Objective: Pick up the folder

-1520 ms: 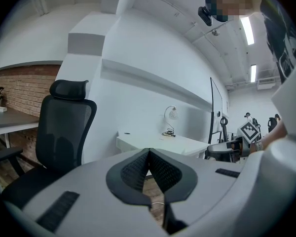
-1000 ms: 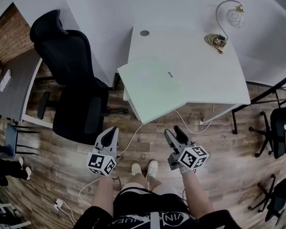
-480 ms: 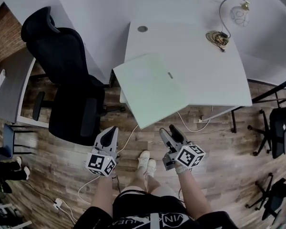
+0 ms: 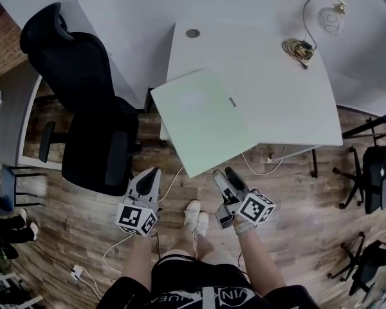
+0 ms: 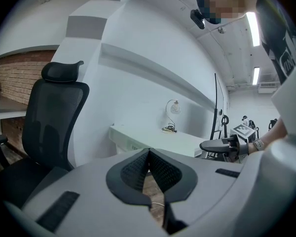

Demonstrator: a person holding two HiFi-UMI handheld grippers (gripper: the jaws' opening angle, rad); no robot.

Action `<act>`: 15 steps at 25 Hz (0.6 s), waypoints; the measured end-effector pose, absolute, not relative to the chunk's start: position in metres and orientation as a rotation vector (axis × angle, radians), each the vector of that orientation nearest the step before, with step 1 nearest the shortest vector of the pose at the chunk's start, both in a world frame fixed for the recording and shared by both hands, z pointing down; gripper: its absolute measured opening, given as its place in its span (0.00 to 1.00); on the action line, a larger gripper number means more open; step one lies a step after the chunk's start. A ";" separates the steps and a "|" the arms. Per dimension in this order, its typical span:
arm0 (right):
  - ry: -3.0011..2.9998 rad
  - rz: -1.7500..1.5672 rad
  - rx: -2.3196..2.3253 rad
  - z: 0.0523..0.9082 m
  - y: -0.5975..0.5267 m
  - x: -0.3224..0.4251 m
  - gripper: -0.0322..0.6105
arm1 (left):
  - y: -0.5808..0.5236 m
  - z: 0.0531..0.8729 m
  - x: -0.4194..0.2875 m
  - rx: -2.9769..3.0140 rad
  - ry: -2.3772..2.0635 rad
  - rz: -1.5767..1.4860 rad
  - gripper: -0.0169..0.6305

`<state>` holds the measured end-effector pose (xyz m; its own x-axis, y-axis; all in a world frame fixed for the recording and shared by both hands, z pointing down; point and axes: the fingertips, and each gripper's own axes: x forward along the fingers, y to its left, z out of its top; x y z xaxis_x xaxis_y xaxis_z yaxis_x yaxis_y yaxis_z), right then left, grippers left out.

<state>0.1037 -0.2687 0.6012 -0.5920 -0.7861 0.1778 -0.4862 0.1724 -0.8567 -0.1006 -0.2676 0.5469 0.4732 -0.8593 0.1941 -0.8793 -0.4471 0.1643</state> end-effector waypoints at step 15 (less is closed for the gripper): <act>2.015 -1.396 -1.034 0.593 -0.300 0.083 0.57 | -0.287 0.560 -0.098 2.489 -1.458 0.139 0.05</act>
<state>0.0834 -0.2998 0.5931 -0.6014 -0.7982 0.0345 -0.3128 0.1955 -0.9295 -0.0979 -0.2866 0.5595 0.4939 -0.8442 0.2085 -0.8684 -0.4665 0.1684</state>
